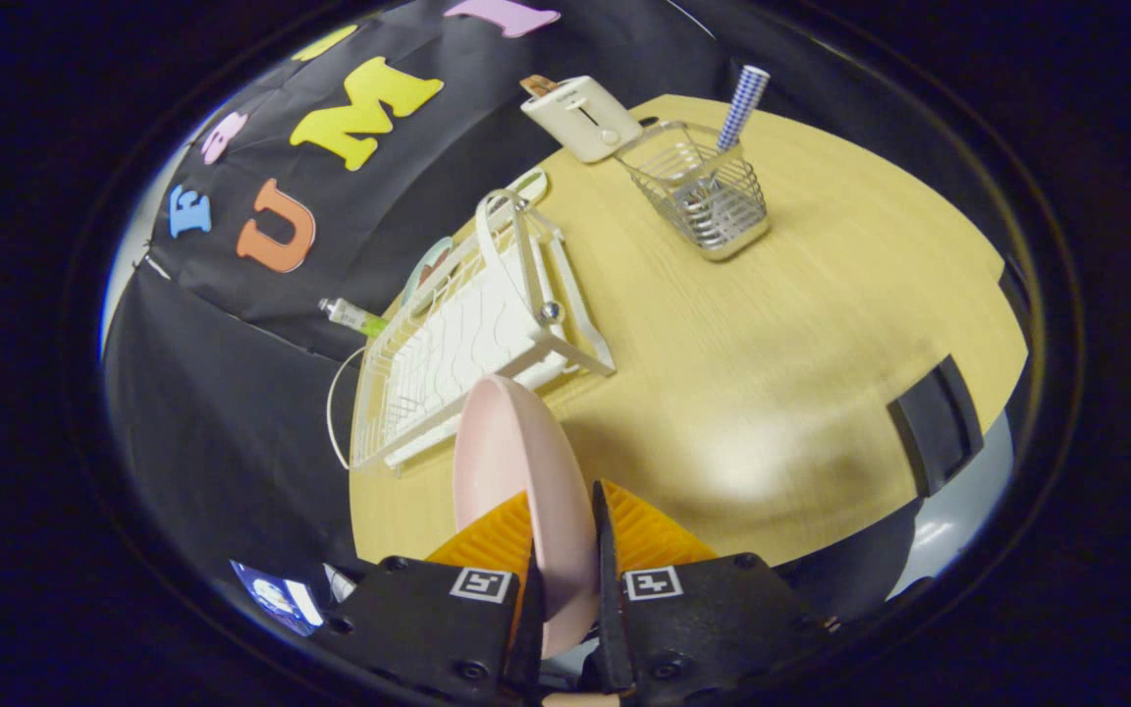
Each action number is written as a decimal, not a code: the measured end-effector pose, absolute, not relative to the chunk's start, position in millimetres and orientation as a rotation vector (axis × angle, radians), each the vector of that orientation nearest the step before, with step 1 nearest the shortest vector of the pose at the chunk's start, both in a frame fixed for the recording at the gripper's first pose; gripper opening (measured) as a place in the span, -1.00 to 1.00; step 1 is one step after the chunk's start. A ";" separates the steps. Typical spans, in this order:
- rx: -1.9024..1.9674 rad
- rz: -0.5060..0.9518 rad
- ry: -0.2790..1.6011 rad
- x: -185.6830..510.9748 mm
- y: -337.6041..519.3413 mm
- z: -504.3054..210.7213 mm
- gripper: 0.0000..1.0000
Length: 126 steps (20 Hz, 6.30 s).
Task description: Take the plate from the dish rack, then take the spoon from the basket and place it into the plate.
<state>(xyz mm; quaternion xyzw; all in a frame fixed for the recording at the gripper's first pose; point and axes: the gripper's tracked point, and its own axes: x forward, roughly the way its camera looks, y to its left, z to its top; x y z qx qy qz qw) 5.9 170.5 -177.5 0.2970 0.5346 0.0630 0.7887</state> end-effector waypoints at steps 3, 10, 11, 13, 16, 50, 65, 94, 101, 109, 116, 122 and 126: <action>0.695 0.146 1.170 9.8 176.9 -196.0 -0.43; 0.784 0.171 1.162 17.1 179.9 -211.1 -0.39; 0.783 0.169 1.156 19.1 178.5 -211.2 -0.36; 0.760 0.160 1.146 23.0 173.6 -212.5 -0.22; 0.723 0.151 1.128 30.0 167.5 -213.0 -0.08; 0.100 0.068 0.344 153.1 -23.6 -122.1 0.90; 0.201 0.122 0.401 188.8 -12.0 -128.2 -0.34; 0.040 0.153 0.362 73.0 107.3 23.0 -0.84; 0.031 0.251 0.537 40.6 185.7 -48.6 -0.83; 0.007 0.266 0.667 31.4 231.4 -124.0 -0.83; -0.027 0.293 0.706 31.6 249.6 -137.2 -0.81; -0.047 0.265 0.686 38.7 239.9 -133.7 -0.52; -0.045 0.227 0.650 45.3 227.8 -120.8 0.27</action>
